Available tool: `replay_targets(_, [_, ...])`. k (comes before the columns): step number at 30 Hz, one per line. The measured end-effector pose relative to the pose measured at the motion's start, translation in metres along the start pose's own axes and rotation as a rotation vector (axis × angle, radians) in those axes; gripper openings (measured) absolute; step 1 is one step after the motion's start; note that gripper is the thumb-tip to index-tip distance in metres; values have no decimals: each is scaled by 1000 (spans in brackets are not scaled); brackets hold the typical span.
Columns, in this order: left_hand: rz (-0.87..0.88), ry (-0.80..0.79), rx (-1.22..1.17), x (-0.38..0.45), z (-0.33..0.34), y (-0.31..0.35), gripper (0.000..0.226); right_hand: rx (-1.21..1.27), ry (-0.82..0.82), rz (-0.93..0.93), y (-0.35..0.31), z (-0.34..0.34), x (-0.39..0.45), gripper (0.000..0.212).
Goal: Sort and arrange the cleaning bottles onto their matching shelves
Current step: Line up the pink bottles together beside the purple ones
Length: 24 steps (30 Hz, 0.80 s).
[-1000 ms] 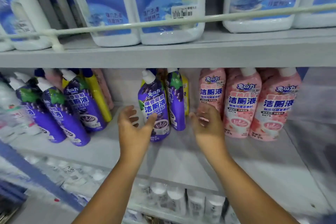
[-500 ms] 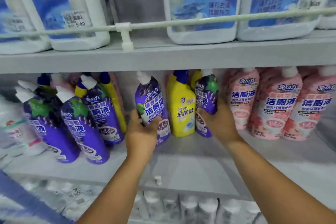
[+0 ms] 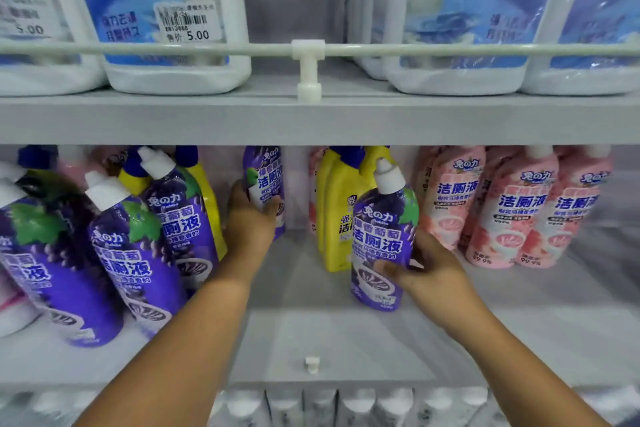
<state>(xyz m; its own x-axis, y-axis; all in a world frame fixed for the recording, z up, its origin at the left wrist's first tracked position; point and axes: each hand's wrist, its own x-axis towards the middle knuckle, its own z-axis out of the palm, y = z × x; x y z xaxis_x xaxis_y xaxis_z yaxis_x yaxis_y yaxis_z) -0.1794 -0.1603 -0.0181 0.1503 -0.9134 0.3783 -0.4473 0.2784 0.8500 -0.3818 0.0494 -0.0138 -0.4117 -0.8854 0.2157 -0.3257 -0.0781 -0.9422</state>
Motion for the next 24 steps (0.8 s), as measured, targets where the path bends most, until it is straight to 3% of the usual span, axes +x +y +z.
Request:
replay_targets(3, [52, 15, -147, -46, -17, 14, 33, -5, -93, -11, -3, 28, 4, 41])
replay_targets(6, [-12, -260, -348, -98, -29, 28, 11, 2, -171, -38, -10, 56, 12, 44])
replay_targets(9, [-28, -435, -357, -113, -32, 14, 43, -132, -291, -80, -17, 62, 24, 39])
replay_targets(11, [-51, -381, -378, -109, -39, 9, 48, -267, -274, -125, -20, 55, 32, 34])
replay_targets(15, [-104, -154, -373, -92, -43, 8, 35, -128, 88, -184, -25, 34, 57, 34])
replay_targets(18, [-129, 18, -221, -73, -43, 10, 32, -204, -2, -161, -26, 33, 76, 69])
replay_targets(20, [-154, 76, -205, -61, -39, 9, 34, -201, -74, -94, -26, 40, 80, 80])
replay_targets(24, [-107, 123, -186, -47, -28, 10, 42, -155, -26, -51, -19, 45, 81, 58])
